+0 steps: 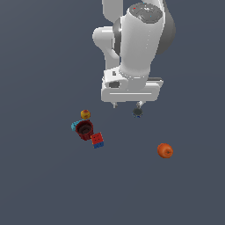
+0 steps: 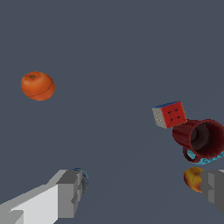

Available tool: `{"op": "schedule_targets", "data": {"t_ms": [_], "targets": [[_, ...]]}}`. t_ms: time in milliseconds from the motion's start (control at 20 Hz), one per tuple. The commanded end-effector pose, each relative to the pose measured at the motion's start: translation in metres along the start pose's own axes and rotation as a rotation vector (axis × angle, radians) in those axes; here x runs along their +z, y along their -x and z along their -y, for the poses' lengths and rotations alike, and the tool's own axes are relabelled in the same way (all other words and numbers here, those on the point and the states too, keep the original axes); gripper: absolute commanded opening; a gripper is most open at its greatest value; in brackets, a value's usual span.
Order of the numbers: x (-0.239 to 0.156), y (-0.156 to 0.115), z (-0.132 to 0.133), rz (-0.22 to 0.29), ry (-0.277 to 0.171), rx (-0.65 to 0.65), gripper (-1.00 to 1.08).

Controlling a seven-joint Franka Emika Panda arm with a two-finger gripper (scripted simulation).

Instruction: Pick up a designated object from a clutter of objects.

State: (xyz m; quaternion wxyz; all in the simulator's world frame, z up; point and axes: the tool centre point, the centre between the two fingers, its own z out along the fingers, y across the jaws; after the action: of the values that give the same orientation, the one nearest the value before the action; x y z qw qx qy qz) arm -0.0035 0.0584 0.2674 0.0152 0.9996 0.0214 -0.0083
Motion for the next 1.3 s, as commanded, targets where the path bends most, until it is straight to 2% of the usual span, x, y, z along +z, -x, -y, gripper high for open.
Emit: {"op": "schedule_targets", "data": {"t_ms": [0, 400, 800, 1250], "targets": [[0.018, 0.005, 0.011, -0.002, 0.002, 0.018, 1.00], [0.086, 0.036, 0.051, -0.011, 0.005, 0.088, 1.00], [0.147, 0.083, 0.088, -0.017, -0.005, 0.156, 1.00], [0.189, 0.133, 0.113, -0.016, -0.023, 0.212, 1.00]]}}
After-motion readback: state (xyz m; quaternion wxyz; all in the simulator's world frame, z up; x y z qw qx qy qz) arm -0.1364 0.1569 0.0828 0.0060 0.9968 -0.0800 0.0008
